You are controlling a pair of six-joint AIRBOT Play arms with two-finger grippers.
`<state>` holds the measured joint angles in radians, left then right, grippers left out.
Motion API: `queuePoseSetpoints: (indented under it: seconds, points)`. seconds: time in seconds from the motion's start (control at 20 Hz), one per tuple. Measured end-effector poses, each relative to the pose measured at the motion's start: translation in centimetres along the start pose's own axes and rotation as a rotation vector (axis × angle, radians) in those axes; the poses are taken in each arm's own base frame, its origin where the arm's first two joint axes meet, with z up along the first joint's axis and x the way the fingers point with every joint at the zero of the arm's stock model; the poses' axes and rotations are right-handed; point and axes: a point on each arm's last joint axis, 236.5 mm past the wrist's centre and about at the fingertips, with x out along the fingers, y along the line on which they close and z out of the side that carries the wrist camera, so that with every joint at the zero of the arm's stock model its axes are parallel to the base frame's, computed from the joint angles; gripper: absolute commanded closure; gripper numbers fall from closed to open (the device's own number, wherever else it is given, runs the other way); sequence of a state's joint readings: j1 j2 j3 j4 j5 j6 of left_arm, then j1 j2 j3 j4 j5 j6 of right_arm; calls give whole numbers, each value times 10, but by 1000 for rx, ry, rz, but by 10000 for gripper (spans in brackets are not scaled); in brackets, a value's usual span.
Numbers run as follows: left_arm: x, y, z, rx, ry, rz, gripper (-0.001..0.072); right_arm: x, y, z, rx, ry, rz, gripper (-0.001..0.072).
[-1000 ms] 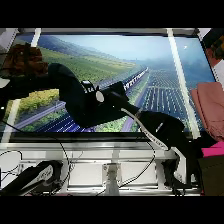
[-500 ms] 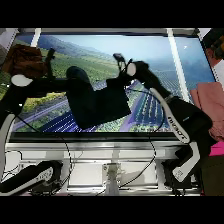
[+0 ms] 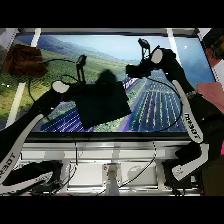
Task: Fold the clothes and pants, and hang the long-sleeved shirts on hangers.
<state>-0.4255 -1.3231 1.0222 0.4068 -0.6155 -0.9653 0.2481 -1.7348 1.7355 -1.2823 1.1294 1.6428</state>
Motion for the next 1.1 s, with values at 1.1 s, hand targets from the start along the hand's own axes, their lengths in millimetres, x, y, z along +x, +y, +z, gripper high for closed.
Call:
queuePoseSetpoints:
  seconds: [1.1]
  points:
    - [-56, 51, 44, -67, -88, 54, 14, 32, -50, -103, 29, 301, 350, 34]
